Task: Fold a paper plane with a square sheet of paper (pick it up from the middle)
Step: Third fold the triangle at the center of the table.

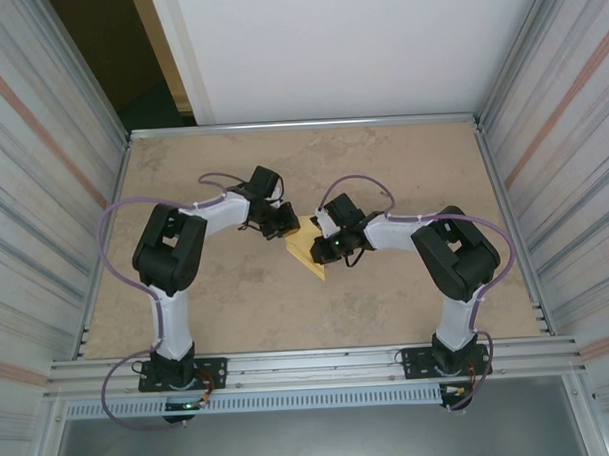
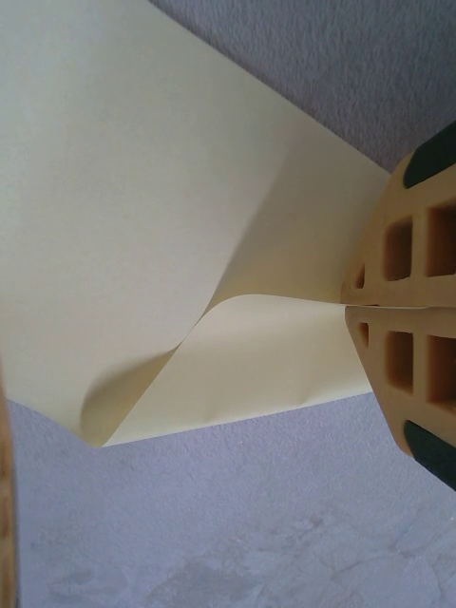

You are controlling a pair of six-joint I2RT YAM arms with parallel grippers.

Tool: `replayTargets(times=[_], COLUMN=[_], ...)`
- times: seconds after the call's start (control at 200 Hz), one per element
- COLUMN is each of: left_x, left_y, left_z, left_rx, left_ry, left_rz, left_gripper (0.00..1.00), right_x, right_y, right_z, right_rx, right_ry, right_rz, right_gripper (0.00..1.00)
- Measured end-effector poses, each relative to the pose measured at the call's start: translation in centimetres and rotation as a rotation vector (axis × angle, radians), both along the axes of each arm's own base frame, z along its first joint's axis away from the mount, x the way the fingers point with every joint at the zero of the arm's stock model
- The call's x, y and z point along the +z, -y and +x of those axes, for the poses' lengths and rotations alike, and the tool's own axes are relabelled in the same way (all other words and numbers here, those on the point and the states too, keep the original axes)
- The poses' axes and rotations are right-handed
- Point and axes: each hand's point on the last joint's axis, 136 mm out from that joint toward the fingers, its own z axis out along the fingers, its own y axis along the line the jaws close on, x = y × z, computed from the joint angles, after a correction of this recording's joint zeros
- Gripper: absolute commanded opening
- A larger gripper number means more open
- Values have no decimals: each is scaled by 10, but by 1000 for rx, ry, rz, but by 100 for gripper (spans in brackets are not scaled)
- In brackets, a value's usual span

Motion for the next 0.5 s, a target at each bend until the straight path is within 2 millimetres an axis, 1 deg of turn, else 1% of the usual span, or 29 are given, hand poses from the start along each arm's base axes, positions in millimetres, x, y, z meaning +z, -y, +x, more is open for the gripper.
replayTargets(times=[0.065, 0.135, 0.185, 0.22, 0.266, 0.331, 0.426, 0.501], left_x=[15, 31, 37, 37, 34, 24, 8, 0], left_y=[2, 5, 9, 12, 15, 20, 21, 19], left_z=[0, -5, -11, -16, -24, -38, -59, -68], left_rx=[2, 3, -1, -4, -12, -24, -36, -35], left_ry=[36, 67, 79, 78, 68, 39, -13, -44], left_rz=[-22, -48, -62, -67, -69, -62, -40, -32], left_gripper=[14, 13, 12, 12, 10, 9, 8, 7], right_x=[0, 0, 0, 0, -1, 0, -1, 0], right_y=[0, 0, 0, 0, 0, 0, 0, 0], right_z=[0, 0, 0, 0, 0, 0, 1, 2], right_rx=[0, 0, 0, 0, 0, -1, -3, -3], right_ry=[-1, -1, -1, -1, -1, -1, -1, -1], right_rz=[0, 0, 0, 0, 0, 0, 1, 2], right_gripper=[2, 2, 2, 2, 2, 2, 2, 2])
